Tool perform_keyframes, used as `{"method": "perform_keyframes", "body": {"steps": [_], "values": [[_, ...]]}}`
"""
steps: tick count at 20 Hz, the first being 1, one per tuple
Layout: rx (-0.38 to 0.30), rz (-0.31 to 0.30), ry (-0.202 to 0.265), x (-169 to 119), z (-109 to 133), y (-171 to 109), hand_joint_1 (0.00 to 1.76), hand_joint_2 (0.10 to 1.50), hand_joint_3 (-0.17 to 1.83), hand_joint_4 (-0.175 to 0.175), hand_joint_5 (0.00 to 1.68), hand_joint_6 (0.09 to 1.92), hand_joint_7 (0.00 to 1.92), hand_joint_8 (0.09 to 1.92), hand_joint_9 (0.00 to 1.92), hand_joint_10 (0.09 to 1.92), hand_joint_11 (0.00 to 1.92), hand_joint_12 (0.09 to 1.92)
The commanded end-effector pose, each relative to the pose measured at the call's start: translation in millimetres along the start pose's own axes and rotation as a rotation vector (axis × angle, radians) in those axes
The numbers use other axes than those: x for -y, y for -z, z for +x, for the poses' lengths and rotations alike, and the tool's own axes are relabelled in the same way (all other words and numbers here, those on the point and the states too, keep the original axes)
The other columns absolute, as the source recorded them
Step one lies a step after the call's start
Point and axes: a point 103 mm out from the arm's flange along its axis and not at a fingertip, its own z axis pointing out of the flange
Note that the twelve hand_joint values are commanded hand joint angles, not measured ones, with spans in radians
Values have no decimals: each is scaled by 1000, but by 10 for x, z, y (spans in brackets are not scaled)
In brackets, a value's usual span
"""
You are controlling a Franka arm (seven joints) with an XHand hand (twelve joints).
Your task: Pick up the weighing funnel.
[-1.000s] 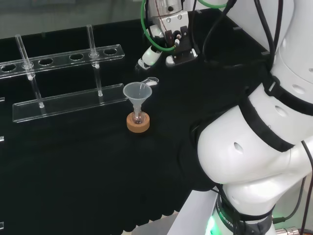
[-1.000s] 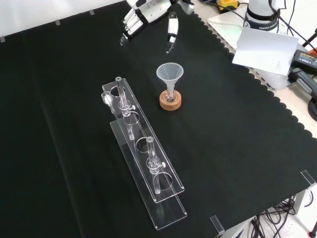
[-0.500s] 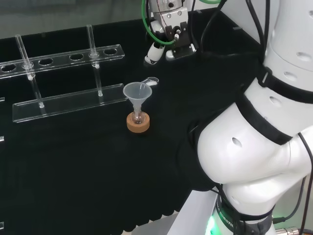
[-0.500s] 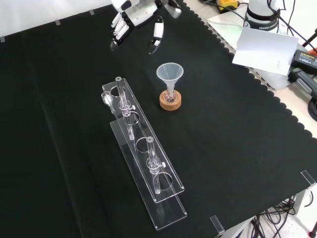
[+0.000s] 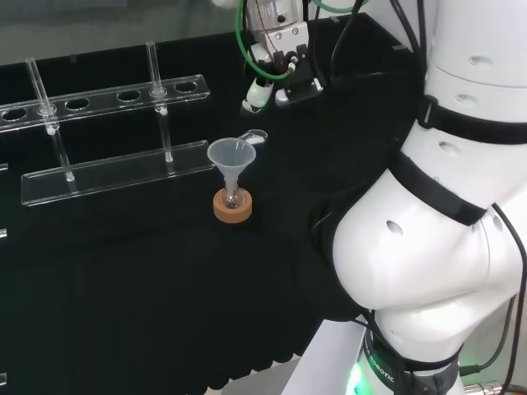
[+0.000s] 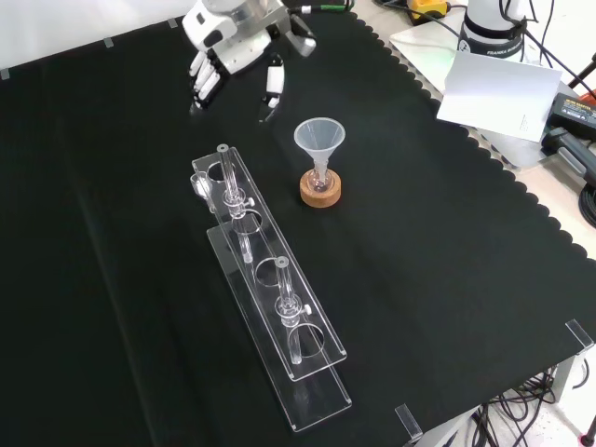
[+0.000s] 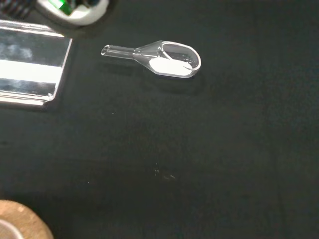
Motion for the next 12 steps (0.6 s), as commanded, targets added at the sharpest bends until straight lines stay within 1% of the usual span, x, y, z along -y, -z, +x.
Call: {"method": "perform_keyframes", "body": {"steps": [1,4,12], "values": [[23,14,58,-453,-17,-173,871,632,484,-26,610,105,404,639,680,535,488,1269],[40,33,69,-576,-14,-253,882,621,487,-16,598,103,370,627,648,521,474,1264],[86,72,81,-812,-52,-434,917,599,494,-6,596,108,336,623,620,520,457,1266]]}}
